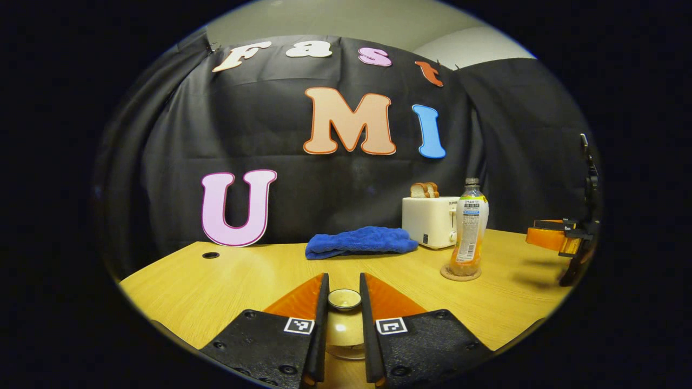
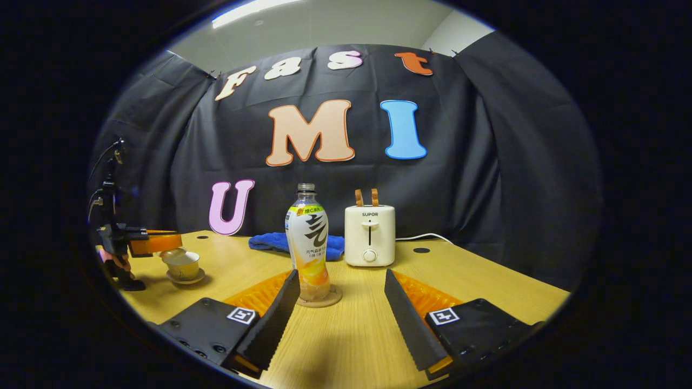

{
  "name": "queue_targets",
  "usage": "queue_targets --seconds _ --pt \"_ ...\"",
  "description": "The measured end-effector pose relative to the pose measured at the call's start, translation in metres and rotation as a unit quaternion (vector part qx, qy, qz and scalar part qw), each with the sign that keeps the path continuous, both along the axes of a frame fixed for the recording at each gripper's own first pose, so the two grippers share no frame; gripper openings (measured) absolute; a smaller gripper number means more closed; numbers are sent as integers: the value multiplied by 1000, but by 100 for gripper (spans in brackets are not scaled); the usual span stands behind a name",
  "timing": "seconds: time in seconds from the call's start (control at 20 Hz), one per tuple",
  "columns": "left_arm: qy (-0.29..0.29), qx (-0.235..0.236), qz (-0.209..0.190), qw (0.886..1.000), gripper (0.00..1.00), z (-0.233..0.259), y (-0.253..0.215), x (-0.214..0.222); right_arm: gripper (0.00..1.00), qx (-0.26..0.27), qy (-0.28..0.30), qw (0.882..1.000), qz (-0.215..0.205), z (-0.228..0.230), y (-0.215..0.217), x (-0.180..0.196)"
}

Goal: Open the teacup lid with one hand, grasp the water bottle and pour water into the teacup with the other hand; after pouring, place the water bottle on the coaster and then close the teacup lid.

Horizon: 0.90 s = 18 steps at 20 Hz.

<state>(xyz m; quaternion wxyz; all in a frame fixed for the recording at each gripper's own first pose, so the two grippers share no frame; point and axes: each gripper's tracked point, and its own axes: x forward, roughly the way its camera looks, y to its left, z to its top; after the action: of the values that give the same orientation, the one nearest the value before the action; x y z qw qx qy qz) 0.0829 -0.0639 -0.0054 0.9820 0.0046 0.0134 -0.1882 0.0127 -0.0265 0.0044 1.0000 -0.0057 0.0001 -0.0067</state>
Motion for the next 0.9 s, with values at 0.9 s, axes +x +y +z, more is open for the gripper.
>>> queue_targets --seconds 0.9 --pt "29 39 -33 998 36 -11 -18 5 95 0 1 1000 6 0 1 -1"
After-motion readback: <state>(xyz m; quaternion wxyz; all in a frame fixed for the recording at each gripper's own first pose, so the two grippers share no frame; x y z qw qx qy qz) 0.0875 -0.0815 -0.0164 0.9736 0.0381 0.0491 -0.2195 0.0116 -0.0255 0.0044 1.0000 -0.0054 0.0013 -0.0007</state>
